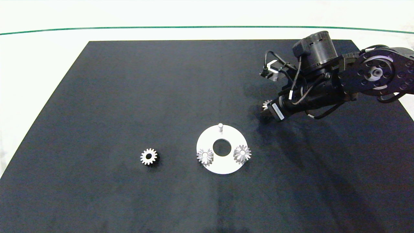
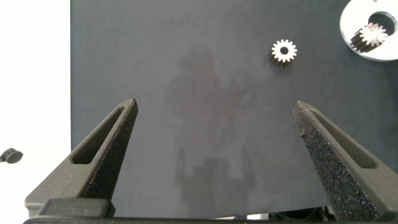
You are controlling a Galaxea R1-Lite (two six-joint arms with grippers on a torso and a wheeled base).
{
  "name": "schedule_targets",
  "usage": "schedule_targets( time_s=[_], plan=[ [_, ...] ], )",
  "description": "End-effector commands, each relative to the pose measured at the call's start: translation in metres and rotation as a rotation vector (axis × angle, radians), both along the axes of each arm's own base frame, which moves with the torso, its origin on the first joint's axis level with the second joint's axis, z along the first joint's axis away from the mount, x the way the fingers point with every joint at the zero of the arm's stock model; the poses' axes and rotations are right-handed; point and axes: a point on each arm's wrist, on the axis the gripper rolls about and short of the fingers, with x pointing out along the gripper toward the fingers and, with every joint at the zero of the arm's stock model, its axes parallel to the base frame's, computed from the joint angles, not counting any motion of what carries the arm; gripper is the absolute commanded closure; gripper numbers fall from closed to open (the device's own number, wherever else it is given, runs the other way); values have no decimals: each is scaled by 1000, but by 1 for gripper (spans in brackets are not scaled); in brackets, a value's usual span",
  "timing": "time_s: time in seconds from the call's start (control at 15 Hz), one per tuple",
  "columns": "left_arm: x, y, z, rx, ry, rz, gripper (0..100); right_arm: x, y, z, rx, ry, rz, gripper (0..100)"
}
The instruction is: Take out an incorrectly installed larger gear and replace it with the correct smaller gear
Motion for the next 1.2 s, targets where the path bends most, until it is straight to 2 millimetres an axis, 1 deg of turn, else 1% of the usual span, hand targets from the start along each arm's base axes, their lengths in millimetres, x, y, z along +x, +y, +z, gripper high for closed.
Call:
schedule_targets(
  time_s=[0.07,0.47,0.87,0.93,1.07,1.2],
  plan=[
    [0,0,-1,9,4,1,0,3,-17,1,6,-1,-35,72],
    [0,0,-1,10,6,3,0,2,-20,-2,5,12,-38,72],
    [0,0,-1,10,6,3,0,1,-20,-10,-5,33,-37,72],
    [0,0,-1,10,6,3,0,2,-20,-9,-3,24,-38,0],
    [0,0,-1,10,6,3,0,2,-20,-10,-2,17,-40,0],
    [0,0,-1,10,6,3,0,-2,-21,-10,-4,22,-39,0]
  ],
)
